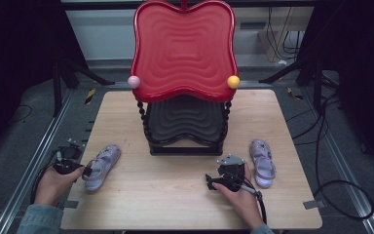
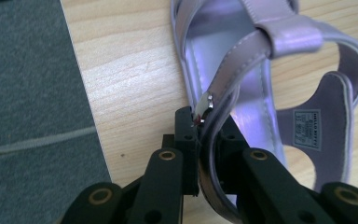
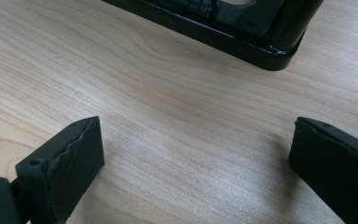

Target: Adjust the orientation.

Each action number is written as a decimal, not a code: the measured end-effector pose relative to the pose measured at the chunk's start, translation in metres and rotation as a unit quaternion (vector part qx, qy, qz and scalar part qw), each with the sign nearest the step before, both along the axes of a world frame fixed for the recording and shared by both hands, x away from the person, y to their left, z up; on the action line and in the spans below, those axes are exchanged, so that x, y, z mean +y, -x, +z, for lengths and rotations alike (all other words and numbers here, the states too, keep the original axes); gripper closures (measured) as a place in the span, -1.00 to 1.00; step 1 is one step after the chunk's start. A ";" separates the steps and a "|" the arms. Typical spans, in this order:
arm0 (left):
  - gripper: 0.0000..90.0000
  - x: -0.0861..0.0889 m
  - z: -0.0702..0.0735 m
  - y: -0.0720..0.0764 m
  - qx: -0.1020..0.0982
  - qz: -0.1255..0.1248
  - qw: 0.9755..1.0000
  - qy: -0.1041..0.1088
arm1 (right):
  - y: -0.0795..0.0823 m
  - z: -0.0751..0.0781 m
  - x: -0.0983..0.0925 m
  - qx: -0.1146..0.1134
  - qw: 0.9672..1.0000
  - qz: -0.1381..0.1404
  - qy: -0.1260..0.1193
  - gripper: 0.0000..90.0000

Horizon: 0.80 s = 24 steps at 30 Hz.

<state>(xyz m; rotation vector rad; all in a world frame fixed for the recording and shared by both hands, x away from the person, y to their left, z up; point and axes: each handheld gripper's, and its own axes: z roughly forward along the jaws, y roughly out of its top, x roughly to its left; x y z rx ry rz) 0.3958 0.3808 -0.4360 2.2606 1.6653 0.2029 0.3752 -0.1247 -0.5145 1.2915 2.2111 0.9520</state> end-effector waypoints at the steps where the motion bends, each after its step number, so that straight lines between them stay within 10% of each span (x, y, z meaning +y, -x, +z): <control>1: 0.83 -0.003 0.005 0.007 -0.008 -0.013 1.000 0.000 | 0.000 0.000 0.000 -0.001 1.000 0.000 0.000 -0.93; 9: 0.83 -0.038 0.029 0.037 -0.054 -0.083 0.995 -0.006 | 0.001 0.000 0.000 -0.001 1.000 -0.002 0.000 -0.93; 18: 0.83 -0.141 0.017 0.025 -0.045 -0.230 0.972 -0.001 | 0.001 0.000 0.000 -0.001 1.000 -0.002 0.000 -0.92; 24: 0.83 -0.163 0.001 0.006 -0.041 -0.246 0.968 -0.018 | 0.001 0.000 -0.001 -0.002 1.000 0.000 0.001 -0.92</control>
